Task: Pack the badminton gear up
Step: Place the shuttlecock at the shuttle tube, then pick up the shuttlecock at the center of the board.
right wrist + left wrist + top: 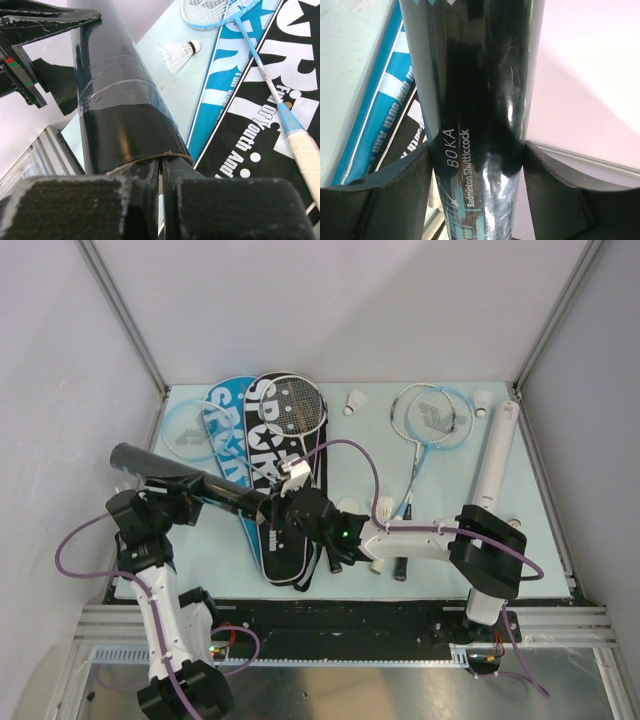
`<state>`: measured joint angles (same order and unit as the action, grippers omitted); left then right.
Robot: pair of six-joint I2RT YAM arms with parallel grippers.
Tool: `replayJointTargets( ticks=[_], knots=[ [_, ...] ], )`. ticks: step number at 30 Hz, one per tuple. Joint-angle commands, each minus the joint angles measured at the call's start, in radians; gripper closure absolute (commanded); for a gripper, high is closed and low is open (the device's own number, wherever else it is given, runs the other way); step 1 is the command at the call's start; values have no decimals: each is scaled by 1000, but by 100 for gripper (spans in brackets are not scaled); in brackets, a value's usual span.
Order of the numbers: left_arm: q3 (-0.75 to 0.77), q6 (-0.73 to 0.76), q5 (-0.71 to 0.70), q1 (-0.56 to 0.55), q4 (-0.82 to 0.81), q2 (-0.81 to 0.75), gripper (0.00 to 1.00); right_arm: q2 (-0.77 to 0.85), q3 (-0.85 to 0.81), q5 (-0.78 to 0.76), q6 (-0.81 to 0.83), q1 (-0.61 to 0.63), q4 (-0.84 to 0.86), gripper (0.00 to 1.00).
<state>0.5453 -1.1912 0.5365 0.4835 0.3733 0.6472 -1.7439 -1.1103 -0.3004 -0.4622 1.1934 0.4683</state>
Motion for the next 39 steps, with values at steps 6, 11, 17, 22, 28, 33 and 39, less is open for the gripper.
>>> replayJointTargets(
  ticks=[6,11,17,22,28,33,39],
  knots=[
    [-9,-27,46,-27,-18,7,45,-39,-69,12,-84,-24,75,91],
    [-7,-44,28,-27,-25,46,45,44,-51,173,-68,-53,-86,59],
    [6,-43,8,-26,-27,73,46,171,45,355,-89,-122,-192,38],
    [13,-21,-16,-26,-27,75,46,268,67,549,-80,-216,-321,38],
    [17,41,-15,-28,-27,102,46,319,71,664,42,-403,-513,37],
    [19,121,-19,-26,-26,87,45,262,34,677,174,-599,-706,36],
    [22,203,2,-26,-27,82,45,133,-61,744,313,-755,-907,33]
  ],
)
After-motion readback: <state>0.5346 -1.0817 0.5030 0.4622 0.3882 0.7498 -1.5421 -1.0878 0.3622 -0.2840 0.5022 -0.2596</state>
